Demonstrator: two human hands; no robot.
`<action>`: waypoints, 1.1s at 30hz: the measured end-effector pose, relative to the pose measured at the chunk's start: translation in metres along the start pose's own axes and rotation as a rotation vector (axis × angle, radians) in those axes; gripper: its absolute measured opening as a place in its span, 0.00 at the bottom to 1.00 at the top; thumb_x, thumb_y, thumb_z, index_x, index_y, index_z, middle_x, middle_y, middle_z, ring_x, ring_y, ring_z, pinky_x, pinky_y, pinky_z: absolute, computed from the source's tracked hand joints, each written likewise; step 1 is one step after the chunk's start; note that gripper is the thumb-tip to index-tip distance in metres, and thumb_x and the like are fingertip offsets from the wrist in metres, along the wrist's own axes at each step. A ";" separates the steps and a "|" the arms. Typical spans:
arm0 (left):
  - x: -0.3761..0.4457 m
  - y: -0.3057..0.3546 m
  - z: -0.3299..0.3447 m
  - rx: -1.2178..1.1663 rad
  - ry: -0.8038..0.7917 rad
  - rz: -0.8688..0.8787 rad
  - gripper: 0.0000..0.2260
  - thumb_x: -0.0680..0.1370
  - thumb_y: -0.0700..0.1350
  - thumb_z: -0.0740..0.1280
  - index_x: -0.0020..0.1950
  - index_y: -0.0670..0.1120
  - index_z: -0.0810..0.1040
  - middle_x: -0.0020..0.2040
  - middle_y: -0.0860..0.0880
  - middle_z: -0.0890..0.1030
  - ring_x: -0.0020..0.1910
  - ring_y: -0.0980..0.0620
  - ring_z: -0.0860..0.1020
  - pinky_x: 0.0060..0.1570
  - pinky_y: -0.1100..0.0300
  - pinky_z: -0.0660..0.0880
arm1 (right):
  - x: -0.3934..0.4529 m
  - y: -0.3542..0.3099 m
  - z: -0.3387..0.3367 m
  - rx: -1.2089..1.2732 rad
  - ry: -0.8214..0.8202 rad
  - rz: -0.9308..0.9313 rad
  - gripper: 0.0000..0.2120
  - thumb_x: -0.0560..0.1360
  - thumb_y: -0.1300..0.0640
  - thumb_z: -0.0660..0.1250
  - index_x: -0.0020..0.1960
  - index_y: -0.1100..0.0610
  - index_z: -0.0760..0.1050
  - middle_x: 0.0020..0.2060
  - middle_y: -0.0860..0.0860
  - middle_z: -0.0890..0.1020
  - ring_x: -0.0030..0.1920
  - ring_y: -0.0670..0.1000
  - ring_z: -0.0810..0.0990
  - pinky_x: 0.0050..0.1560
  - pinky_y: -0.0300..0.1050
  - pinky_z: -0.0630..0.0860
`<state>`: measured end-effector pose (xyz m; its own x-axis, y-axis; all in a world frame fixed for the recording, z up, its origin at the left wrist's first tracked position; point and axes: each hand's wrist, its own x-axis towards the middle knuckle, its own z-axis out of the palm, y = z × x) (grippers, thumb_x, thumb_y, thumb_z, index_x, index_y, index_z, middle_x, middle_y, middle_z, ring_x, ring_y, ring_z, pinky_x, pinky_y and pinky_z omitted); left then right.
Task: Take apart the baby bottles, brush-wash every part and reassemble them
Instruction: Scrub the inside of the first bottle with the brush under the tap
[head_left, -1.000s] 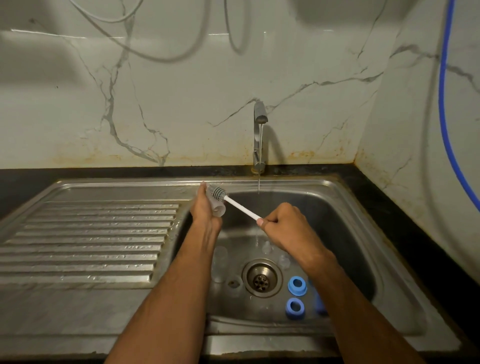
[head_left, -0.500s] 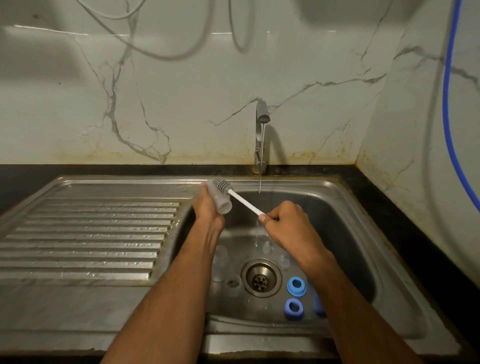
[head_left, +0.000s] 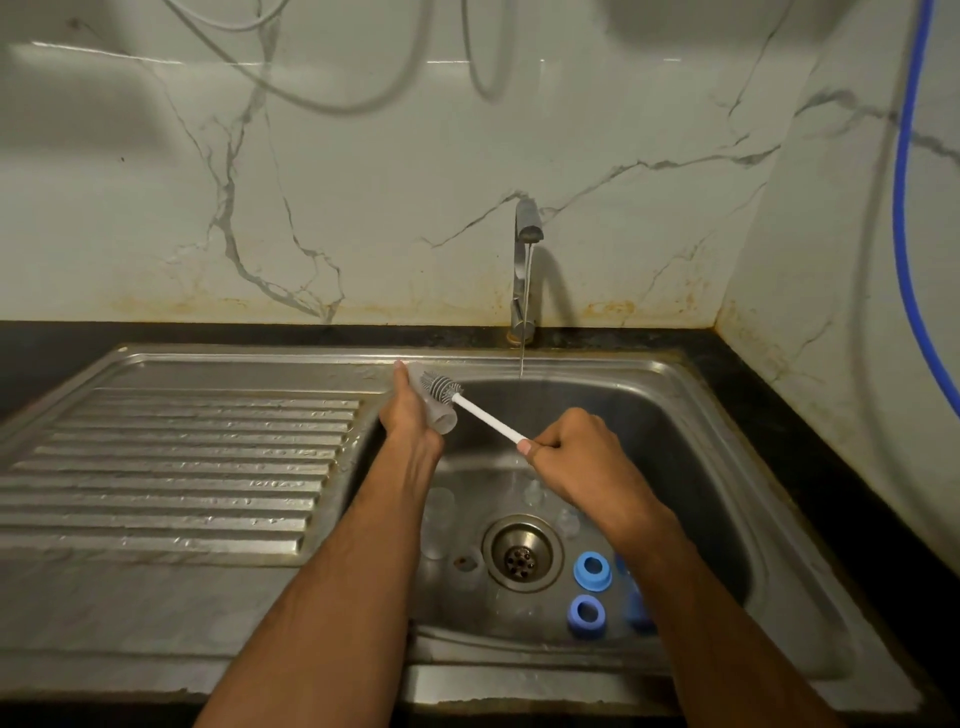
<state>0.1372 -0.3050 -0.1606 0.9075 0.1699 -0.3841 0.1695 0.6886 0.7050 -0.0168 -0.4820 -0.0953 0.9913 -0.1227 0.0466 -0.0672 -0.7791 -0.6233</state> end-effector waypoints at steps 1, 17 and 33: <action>-0.001 -0.001 0.001 -0.005 0.001 -0.009 0.26 0.79 0.63 0.64 0.65 0.44 0.78 0.56 0.44 0.84 0.49 0.49 0.82 0.41 0.53 0.81 | 0.001 0.000 0.002 -0.013 0.011 -0.004 0.18 0.80 0.45 0.68 0.36 0.55 0.81 0.27 0.48 0.79 0.29 0.47 0.79 0.33 0.48 0.79; -0.008 0.000 0.005 -0.024 0.030 0.005 0.18 0.84 0.58 0.59 0.51 0.44 0.76 0.44 0.46 0.80 0.38 0.51 0.79 0.29 0.62 0.76 | 0.003 -0.005 0.005 0.006 0.027 0.012 0.17 0.80 0.45 0.68 0.38 0.54 0.82 0.30 0.49 0.81 0.34 0.50 0.82 0.40 0.53 0.83; 0.006 -0.013 0.001 0.041 0.044 0.008 0.35 0.68 0.63 0.77 0.66 0.44 0.73 0.54 0.43 0.83 0.49 0.45 0.85 0.54 0.45 0.82 | -0.007 0.031 -0.028 -0.100 0.221 0.263 0.14 0.78 0.53 0.68 0.35 0.56 0.79 0.27 0.49 0.78 0.30 0.48 0.78 0.36 0.47 0.79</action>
<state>0.1408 -0.3134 -0.1718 0.8914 0.2068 -0.4033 0.1785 0.6578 0.7318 -0.0286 -0.5224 -0.0929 0.8912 -0.4483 0.0690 -0.3382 -0.7580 -0.5577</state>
